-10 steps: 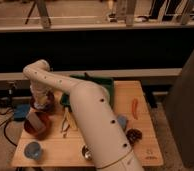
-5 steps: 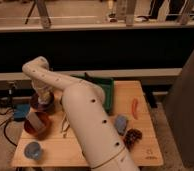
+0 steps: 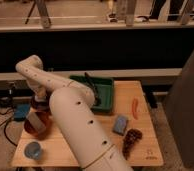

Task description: Wipe purple bowl with towel

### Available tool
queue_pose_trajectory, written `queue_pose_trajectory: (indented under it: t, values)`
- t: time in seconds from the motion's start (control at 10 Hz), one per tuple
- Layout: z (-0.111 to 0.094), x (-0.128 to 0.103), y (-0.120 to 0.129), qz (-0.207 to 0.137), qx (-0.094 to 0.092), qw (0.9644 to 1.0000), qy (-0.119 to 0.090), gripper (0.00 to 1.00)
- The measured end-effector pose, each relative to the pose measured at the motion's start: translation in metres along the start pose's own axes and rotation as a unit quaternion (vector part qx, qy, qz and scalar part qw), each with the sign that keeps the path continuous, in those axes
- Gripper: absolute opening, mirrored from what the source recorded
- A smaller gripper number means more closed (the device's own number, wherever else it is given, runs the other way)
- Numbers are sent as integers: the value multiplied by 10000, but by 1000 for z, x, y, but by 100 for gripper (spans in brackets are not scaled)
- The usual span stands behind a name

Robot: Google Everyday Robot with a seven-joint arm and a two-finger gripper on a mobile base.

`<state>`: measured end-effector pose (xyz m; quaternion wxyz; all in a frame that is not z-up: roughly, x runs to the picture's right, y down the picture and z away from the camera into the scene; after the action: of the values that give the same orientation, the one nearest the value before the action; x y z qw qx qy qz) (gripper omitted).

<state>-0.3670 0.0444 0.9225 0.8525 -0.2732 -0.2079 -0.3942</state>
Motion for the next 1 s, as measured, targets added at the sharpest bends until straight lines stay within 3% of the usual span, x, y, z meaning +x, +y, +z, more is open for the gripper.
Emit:
queue_pose_trajectory:
  t: [0.3, 0.5, 0.7, 1.0]
  values:
    - [3, -28, 2, -213, 127, 9970, -730, 0]
    - [4, -44, 24, -340, 39, 9954, -892, 0]
    - [2, -44, 48, -352, -121, 9959, -828, 0]
    - [-7, -23, 73, -90, -374, 9990, -245, 0]
